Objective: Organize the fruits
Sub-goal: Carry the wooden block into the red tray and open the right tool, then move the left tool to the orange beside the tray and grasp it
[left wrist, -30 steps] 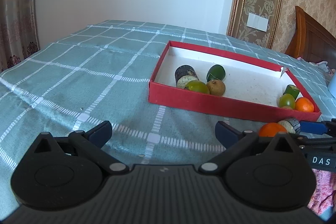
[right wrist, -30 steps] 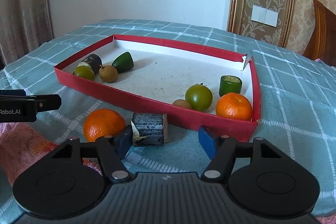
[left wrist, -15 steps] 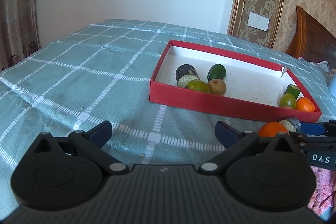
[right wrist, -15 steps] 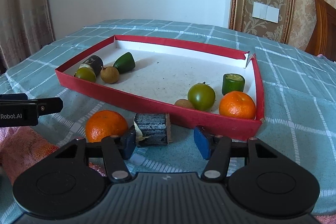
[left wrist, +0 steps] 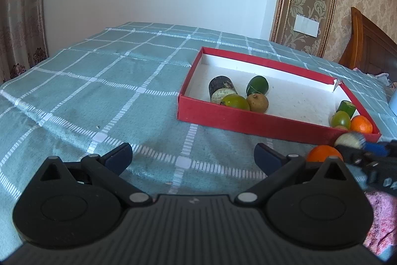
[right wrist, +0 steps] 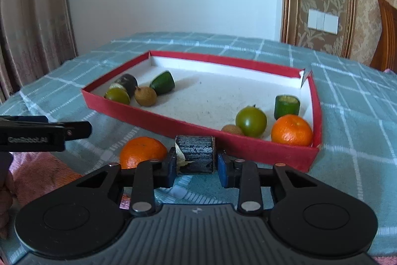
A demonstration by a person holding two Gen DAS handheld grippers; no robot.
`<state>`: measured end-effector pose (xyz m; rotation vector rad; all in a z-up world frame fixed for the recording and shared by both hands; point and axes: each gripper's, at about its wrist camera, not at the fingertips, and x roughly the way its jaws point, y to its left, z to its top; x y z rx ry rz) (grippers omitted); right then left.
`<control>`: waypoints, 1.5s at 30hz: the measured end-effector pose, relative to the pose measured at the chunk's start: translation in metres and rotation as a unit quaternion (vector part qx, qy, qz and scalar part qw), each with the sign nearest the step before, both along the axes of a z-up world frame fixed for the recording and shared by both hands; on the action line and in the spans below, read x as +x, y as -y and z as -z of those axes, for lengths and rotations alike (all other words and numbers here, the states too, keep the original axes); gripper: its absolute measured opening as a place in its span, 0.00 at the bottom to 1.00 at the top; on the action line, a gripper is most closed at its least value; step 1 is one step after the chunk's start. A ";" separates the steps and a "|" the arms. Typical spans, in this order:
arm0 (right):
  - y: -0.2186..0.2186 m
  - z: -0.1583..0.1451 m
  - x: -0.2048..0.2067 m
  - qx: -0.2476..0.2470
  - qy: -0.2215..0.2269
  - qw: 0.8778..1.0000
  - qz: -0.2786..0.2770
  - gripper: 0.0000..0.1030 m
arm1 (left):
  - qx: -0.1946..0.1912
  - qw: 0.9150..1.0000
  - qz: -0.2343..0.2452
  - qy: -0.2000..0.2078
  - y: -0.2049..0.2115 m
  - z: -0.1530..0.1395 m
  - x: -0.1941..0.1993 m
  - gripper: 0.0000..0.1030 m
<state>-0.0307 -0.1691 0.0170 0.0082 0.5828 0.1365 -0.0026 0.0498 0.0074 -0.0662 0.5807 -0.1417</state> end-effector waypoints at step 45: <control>0.062 -0.026 0.040 -0.008 0.045 0.995 0.085 0.77 | 0.004 1.000 -0.008 -0.001 0.001 -0.001 -0.001 1.00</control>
